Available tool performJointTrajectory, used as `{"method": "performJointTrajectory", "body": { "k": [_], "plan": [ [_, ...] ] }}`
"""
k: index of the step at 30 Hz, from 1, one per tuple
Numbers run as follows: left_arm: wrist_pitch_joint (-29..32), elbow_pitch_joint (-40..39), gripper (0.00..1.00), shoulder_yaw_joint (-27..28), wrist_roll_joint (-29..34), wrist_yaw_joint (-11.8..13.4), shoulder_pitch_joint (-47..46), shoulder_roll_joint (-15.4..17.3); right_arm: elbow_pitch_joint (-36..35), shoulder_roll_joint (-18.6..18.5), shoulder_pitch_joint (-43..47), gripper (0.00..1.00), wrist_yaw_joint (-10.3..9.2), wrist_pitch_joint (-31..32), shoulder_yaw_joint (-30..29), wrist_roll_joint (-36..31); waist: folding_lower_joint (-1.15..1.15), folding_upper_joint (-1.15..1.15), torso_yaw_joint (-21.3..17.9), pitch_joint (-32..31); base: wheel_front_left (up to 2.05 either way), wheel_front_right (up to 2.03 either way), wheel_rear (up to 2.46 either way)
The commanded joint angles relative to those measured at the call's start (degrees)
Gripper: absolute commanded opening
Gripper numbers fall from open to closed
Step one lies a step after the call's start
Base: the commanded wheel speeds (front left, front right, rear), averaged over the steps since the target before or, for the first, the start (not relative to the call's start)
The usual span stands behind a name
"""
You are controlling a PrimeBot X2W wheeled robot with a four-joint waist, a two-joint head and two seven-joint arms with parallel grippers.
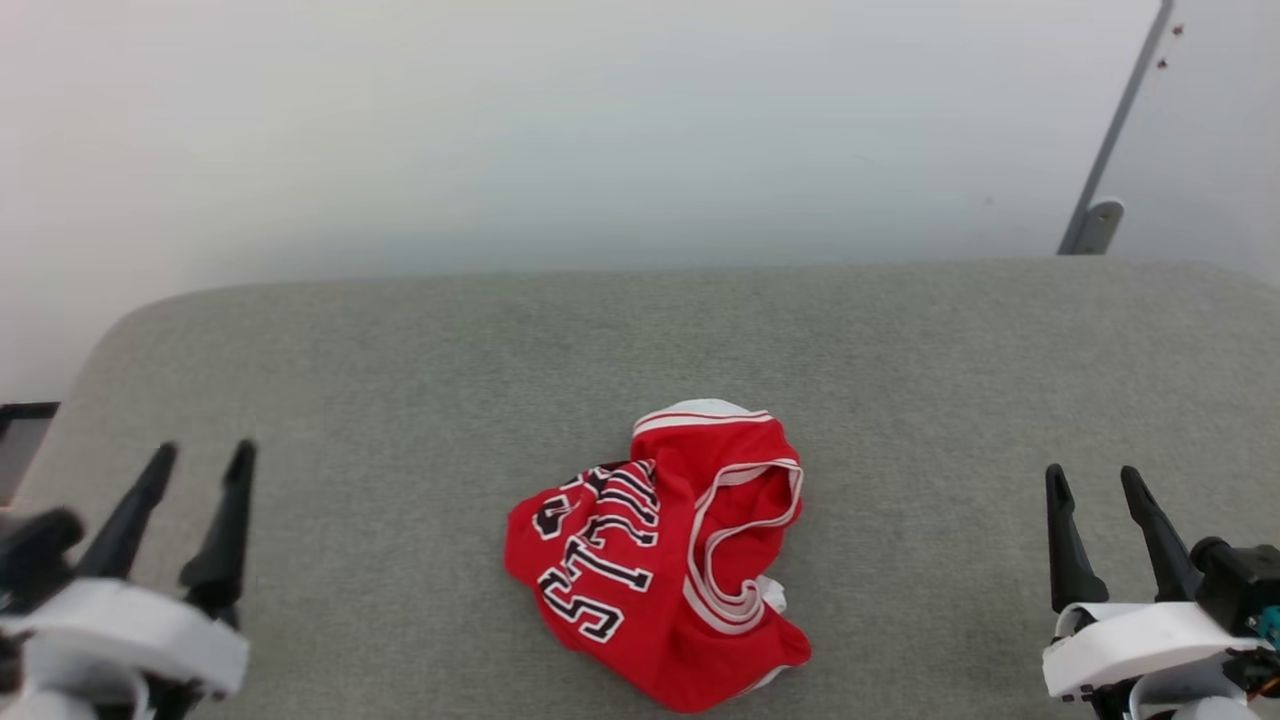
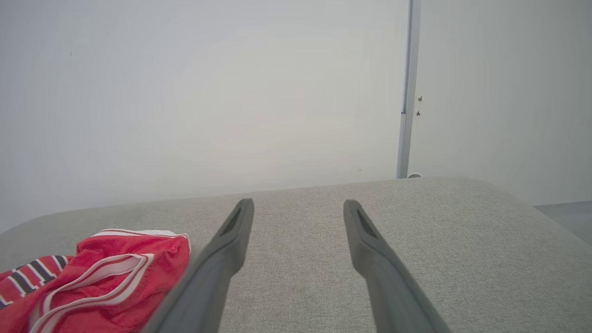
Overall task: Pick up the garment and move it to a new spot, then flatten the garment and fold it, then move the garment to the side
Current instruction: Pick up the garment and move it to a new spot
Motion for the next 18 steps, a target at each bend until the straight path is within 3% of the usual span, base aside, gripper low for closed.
{"method": "performJointTrajectory", "body": {
  "k": [1,11,18],
  "plan": [
    [-0.40,0.01,1.00,0.69,-0.30,-0.07,0.98,-0.11,-0.13,-0.16,0.64,1.00,-0.08,-0.31,-0.20,0.23,0.00,0.00,0.69,-0.48,0.00,0.00,0.00],
    [-1.31,0.45,1.00,12.09,4.78,-4.96,11.07,-5.59,-0.68,0.00,2.52,1.00,-0.08,-0.31,-1.16,0.38,0.00,0.00,2.50,-1.50,0.00,0.00,0.00],
    [-1.33,1.45,1.00,15.11,8.12,-8.77,14.23,-8.94,-0.80,0.32,3.68,1.00,-0.08,-0.31,-1.30,0.33,0.00,0.00,3.08,-1.68,0.00,0.00,0.00]
  ]
}}
